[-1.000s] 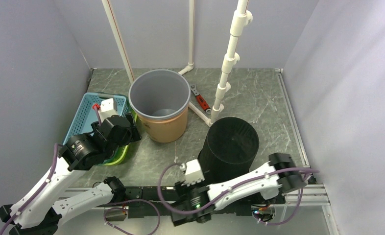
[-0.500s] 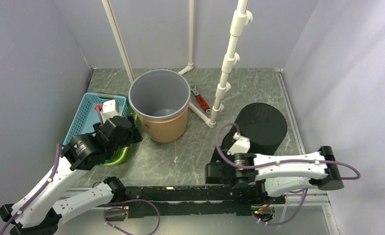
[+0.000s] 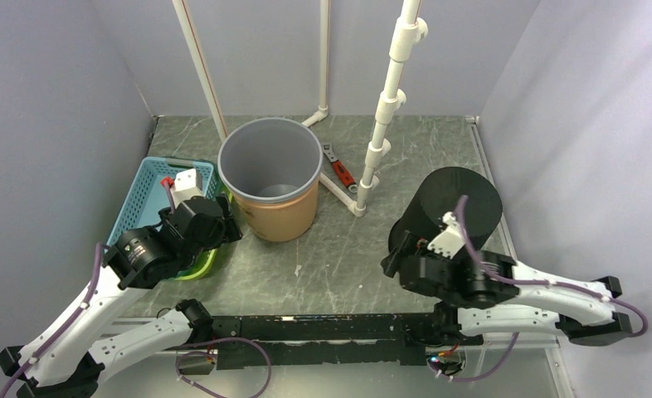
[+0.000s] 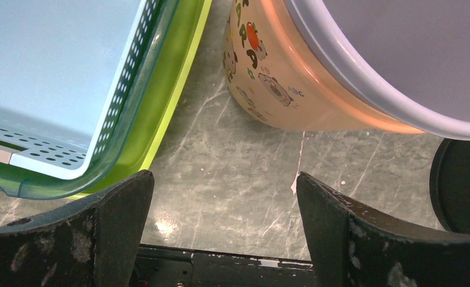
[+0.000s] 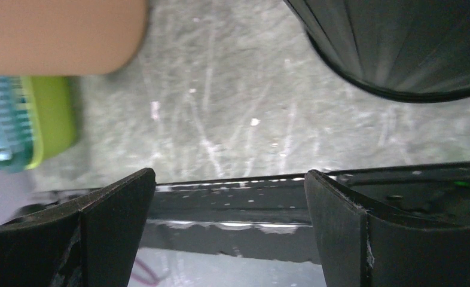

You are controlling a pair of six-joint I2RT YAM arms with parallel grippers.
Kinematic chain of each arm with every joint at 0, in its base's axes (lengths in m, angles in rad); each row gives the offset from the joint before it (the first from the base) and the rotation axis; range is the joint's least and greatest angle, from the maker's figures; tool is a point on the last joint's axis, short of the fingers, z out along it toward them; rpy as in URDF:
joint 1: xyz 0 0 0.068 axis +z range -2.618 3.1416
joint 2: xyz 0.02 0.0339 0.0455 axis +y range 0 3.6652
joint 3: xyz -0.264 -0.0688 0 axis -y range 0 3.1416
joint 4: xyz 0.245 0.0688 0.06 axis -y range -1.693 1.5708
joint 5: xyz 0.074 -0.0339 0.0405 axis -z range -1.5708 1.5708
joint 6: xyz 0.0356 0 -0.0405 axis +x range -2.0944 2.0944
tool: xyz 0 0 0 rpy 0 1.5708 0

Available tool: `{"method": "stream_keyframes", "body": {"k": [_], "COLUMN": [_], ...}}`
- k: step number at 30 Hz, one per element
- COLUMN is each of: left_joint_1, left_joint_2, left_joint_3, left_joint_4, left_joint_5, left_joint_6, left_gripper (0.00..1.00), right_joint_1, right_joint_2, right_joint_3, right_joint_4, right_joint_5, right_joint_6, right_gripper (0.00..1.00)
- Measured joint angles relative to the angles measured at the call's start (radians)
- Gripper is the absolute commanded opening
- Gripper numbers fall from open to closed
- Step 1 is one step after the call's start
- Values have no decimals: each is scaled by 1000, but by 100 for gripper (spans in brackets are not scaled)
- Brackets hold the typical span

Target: Turn the large container upside down

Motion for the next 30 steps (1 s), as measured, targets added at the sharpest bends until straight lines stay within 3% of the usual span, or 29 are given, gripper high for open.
{"method": "stream_keyframes", "body": {"k": [6,9,23,27,30], "left_joint_1": [0,0,0,0,0], "left_joint_2": [0,0,-7,18,32], "left_joint_3": [0,0,0,0,0], "left_joint_4": [3,3,6,13,26], "left_joint_5": [0,0,0,1,3], "left_joint_6": [2,2,3,6,11], "left_gripper": [94,94,94,94,94], "right_joint_1": [0,0,-87,-185,-286], "right_joint_2": [330,403,310,211,165], "right_joint_3": [115,125,-12,-24,-8], "right_joint_4": [-86,-87,-124,-124,-120], "right_joint_5": [11,17,-3,24,61], "right_joint_6": [-2,15,176,141,24], "right_gripper": [100,100,100,100,100]}}
